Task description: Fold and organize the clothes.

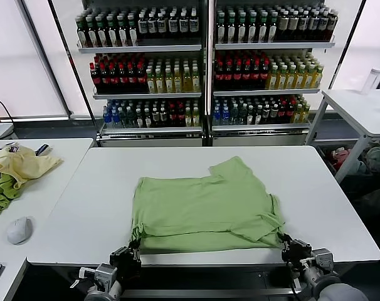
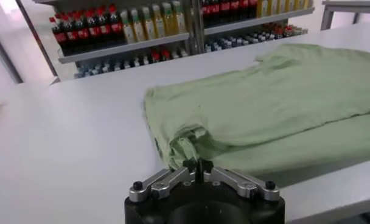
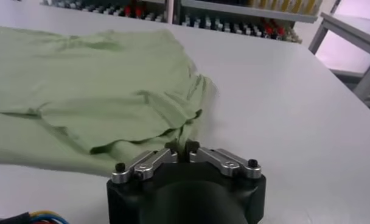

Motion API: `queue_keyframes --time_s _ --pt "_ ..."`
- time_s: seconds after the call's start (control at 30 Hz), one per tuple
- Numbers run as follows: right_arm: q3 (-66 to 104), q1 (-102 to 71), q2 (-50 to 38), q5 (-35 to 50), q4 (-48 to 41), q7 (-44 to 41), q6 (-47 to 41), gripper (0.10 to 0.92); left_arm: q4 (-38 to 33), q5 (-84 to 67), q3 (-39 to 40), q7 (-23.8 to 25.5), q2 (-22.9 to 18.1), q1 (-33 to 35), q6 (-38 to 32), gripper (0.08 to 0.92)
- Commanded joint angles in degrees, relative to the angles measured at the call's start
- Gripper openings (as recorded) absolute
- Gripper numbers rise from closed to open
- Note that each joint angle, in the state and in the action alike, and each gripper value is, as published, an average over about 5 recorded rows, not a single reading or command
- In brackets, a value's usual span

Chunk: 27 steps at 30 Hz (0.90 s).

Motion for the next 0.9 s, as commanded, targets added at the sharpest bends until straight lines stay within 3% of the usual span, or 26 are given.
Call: queue_keyframes --time_s 0.03,0.17,0.47,0.63,0.9 --pt "0.90 0.72 -0.06 0.33 4.26 0.70 5.47 0.440 -3.92 -2.17 -4.73 -0.18 1.75 1.89 0.33 0.314" --pt "-1.62 9.54 -0.43 2.32 0.64 2.64 5.49 0.552 -1.24 -5.72 -5.29 -1.51 3.31 -2.95 -0.53 0.427" --pt "-12.77 34.42 0.21 5.60 -16.71 5.07 0.66 0.794 13.77 -8.87 3.28 -2.58 3.78 -22.99 -1.87 0.686" --pt "-18.02 44.09 2.54 6.08 -26.30 6.01 -1.28 0.822 21.10 -9.79 8.05 -2.85 2.05 -32.23 -0.98 0.805" --pt "-23.83 54.18 6.72 5.47 -39.98 6.14 -2.39 0.823 34.41 -12.58 13.54 -3.56 -1.06 -45.13 -0.54 0.823"
